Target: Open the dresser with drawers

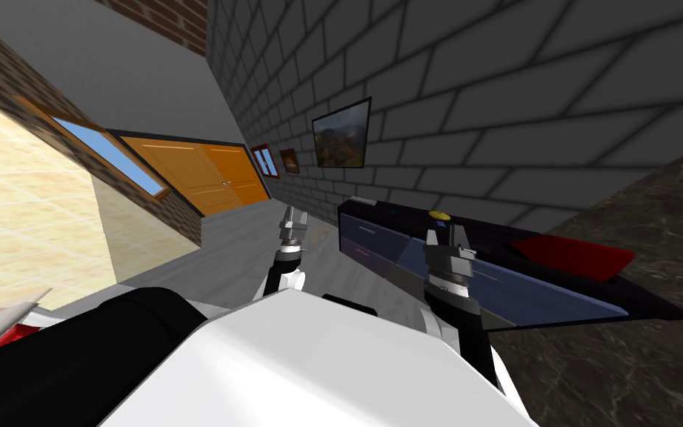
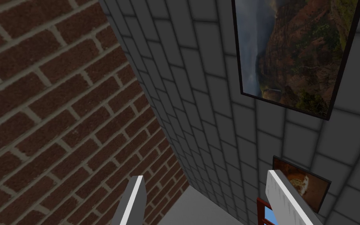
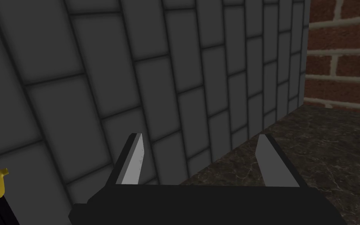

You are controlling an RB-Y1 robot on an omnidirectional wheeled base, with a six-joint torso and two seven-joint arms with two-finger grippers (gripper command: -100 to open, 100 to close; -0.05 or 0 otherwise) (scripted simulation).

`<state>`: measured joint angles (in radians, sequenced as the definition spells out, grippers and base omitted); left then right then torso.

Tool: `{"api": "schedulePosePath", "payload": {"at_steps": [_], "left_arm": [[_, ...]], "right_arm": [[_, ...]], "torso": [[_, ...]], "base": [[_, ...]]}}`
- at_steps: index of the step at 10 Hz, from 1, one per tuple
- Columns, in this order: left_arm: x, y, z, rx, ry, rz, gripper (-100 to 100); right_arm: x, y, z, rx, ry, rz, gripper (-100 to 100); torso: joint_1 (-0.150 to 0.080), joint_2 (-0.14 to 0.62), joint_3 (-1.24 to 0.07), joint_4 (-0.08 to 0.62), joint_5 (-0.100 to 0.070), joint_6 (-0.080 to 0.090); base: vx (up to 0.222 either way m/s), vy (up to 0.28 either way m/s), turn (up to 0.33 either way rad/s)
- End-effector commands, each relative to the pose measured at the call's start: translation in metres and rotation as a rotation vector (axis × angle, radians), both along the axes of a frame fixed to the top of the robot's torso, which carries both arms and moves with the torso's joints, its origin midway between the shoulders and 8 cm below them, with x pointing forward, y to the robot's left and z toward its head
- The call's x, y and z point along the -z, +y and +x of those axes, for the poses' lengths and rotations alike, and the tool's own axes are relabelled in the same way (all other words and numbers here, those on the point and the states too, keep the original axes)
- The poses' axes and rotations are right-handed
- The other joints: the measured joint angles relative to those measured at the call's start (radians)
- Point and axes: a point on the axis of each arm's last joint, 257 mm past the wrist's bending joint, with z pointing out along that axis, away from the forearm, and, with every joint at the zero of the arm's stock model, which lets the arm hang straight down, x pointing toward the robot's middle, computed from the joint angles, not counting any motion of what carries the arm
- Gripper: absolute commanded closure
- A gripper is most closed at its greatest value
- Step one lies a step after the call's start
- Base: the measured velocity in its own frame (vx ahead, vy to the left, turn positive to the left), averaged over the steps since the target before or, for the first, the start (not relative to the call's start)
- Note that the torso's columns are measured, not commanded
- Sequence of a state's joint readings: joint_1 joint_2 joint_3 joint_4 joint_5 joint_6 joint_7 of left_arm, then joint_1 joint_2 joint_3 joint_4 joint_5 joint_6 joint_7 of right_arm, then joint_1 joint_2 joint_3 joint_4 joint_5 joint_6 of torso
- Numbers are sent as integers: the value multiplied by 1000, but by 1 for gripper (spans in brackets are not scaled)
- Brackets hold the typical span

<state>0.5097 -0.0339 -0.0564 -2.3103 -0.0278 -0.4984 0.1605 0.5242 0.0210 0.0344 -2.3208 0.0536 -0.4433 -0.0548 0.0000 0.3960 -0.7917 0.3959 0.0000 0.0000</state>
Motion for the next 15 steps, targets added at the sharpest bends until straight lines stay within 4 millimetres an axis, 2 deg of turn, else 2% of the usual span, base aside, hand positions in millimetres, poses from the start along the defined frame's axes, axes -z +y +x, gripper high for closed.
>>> {"api": "schedulePosePath", "payload": {"at_steps": [1, 3, 4, 5, 8, 9, 10, 11, 13, 14, 15], "left_arm": [[0, 0, 0, 0, 0, 0, 0], [0, 0, 0, 0, 0, 0, 0], [0, 0, 0, 0, 0, 0, 0], [0, 0, 0, 0, 0, 0, 0], [0, 0, 0, 0, 1, 0, 0], [0, 0, 0, 0, 1, 0, 0], [0, 0, 0, 0, 1, 0, 0], [0, 0, 0, 0, 1, 0, 0], [0, 0, 0, 0, 1, 0, 0], [0, 0, 0, 0, 1, 0, 0], [0, 0, 0, 0, 1, 0, 0]], "right_arm": [[0, 0, 0, 0, 0, 0, 0], [0, 0, 0, 0, 0, 0, 0], [11, 6, 7, -13, 42, -49, -100], [23, 9, 13, -19, 81, -87, -100], [77, 17, 36, -16, 251, -225, -100], [79, 17, 36, -16, 255, -224, -100], [104, 17, 44, -8, 327, -278, -100], [104, 17, 44, -8, 327, -278, -100], [155, 15, 54, 13, 466, -394, -100], [162, 12, 55, 18, 490, -395, -100], [191, 9, 58, 32, 565, -461, -100]], "torso": [[0, 74, -147, 74, 0, 0], [0, 222, -443, 221, 0, 0], [0, 295, -590, 295, 0, 0], [1, 329, -659, 328, 0, 0], [1, 341, -685, 341, 0, 0], [1, 341, -685, 342, 0, 0], [-1, 342, -684, 342, 0, 0], [-1, 343, -684, 342, 0, 0], [0, 342, -684, 342, 0, -1], [1, 341, -685, 342, 0, 0], [0, 341, -685, 342, 0, 1]], "base": [[0, 0, 0], [0, 0, 0], [10, 14, 99], [15, 30, 137], [28, 50, 189], [30, 40, 101], [32, 41, 154], [22, 32, 120], [31, 53, 300], [41, 47, 85], [44, 58, 202]]}}
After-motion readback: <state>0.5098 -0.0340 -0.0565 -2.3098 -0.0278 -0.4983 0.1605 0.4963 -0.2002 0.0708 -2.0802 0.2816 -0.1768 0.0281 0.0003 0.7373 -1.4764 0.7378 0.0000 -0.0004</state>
